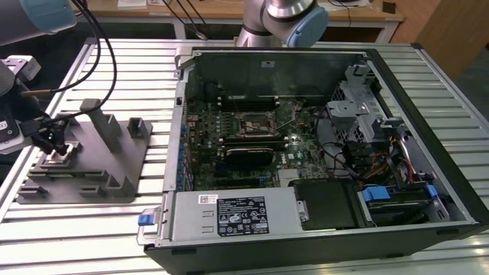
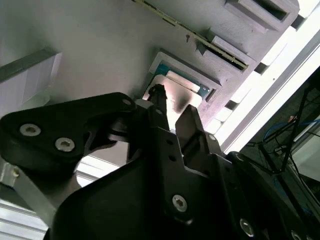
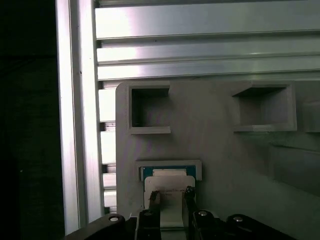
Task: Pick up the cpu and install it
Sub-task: 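Pick up the cpu and move it towards the insertion slot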
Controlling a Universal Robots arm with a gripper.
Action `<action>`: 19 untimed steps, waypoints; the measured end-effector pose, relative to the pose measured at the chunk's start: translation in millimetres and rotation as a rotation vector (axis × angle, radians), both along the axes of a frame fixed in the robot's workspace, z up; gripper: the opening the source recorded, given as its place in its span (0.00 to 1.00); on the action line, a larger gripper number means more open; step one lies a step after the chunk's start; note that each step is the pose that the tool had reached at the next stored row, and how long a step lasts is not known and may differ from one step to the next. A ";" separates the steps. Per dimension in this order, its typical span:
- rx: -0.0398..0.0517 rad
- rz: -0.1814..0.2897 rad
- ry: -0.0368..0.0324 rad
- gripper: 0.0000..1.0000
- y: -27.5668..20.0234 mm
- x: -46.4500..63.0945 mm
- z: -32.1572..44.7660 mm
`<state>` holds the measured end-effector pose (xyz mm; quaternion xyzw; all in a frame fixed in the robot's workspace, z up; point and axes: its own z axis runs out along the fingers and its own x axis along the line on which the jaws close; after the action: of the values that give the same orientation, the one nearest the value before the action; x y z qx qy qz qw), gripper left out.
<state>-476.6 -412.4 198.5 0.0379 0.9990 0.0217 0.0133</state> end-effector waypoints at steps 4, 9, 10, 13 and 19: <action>0.0000 0.000 0.0000 0.47 0.0 0.0 -0.2; 0.0000 0.000 0.0000 0.59 0.0 0.0 -0.4; 0.0000 0.000 -0.0001 0.59 0.0 0.0 -0.5; 0.0000 0.008 -0.0001 0.59 0.0 0.0 -1.5; 0.0000 0.015 0.0000 0.59 0.0 0.0 -5.5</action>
<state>-476.6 -412.4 193.0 0.0304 0.9992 0.0218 0.0132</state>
